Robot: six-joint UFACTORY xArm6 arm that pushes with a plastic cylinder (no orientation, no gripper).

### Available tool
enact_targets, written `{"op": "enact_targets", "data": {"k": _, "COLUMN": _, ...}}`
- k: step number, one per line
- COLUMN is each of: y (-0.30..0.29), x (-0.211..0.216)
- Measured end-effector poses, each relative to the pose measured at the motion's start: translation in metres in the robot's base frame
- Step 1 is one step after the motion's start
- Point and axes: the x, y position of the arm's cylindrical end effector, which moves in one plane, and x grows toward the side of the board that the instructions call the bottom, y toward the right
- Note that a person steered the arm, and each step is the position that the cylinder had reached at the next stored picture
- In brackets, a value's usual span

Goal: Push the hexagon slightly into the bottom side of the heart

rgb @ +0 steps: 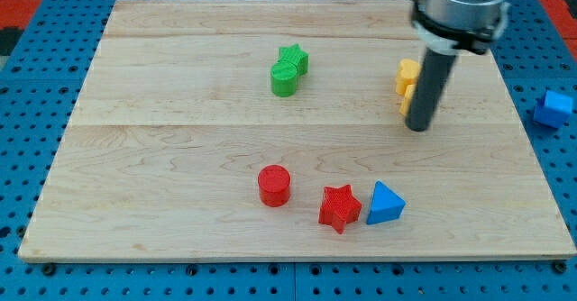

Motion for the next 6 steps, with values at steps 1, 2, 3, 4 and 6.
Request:
{"op": "enact_targets", "data": {"k": 1, "y": 0.036, "x": -0.017}}
{"op": "enact_targets", "data": {"k": 2, "y": 0.027, "x": -0.046}}
{"op": "enact_targets", "data": {"k": 3, "y": 0.044, "x": -0.029}}
{"op": "enact_targets", "data": {"k": 4, "y": 0.022, "x": -0.004}}
{"op": "enact_targets", "data": {"k": 6, "y": -0.013, "x": -0.032}}
